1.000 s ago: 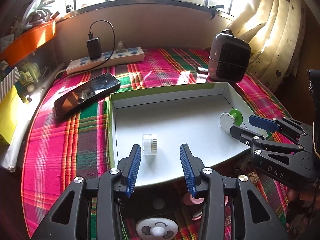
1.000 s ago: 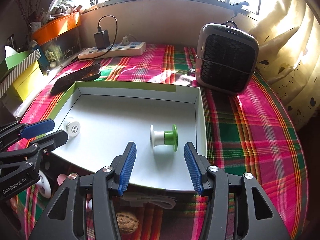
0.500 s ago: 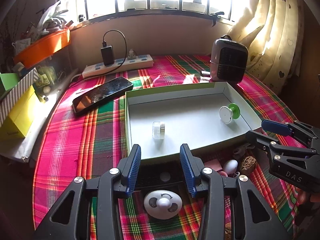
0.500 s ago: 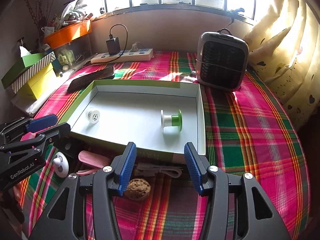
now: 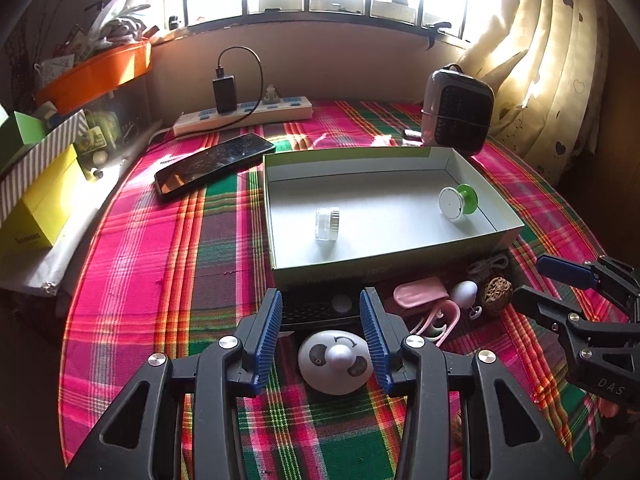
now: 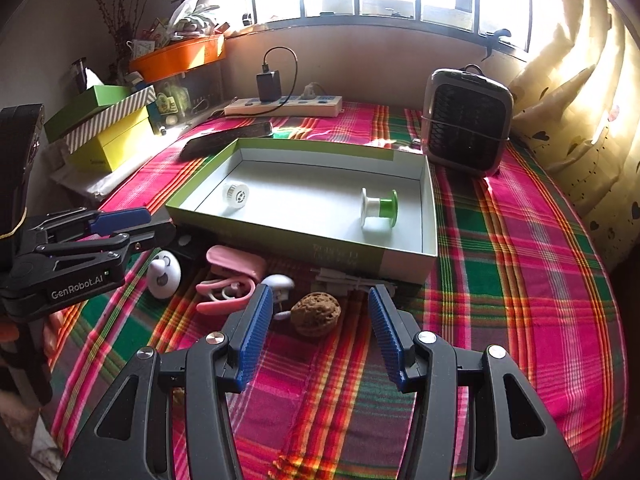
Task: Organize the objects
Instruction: 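Withdraw left gripper toward the white panda toy while right gripper moves toward a walnut, then close left gripper around the white panda toy while right gripper lines up on the walnut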
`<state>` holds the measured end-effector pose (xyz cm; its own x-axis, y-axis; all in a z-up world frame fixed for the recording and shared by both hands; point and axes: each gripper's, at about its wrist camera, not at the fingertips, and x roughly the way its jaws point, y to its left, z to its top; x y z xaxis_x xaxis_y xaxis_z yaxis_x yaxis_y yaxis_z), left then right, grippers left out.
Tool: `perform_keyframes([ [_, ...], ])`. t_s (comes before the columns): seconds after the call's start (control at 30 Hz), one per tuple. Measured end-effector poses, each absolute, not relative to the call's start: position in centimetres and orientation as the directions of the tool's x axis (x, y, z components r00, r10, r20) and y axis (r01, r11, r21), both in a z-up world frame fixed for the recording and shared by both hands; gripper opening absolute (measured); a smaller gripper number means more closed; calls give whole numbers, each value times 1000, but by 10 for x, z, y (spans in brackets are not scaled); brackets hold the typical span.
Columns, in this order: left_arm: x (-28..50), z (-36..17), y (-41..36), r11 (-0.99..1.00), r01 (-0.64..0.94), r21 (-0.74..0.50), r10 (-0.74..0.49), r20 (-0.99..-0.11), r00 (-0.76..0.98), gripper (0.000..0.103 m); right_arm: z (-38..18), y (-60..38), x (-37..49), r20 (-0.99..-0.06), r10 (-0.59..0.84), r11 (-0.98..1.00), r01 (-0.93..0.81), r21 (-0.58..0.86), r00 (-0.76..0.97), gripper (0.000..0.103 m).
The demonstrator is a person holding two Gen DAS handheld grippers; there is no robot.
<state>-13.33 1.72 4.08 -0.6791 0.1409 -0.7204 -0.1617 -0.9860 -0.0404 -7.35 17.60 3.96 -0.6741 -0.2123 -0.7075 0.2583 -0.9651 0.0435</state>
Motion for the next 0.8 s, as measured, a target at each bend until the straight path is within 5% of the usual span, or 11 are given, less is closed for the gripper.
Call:
perform_keyframes([
  [0.8, -112, 17, -2, -959, -209, -190, 280, -742, -609, 43, 24, 136, -33, -712, -397, -870, 484, 91, -579, 51],
])
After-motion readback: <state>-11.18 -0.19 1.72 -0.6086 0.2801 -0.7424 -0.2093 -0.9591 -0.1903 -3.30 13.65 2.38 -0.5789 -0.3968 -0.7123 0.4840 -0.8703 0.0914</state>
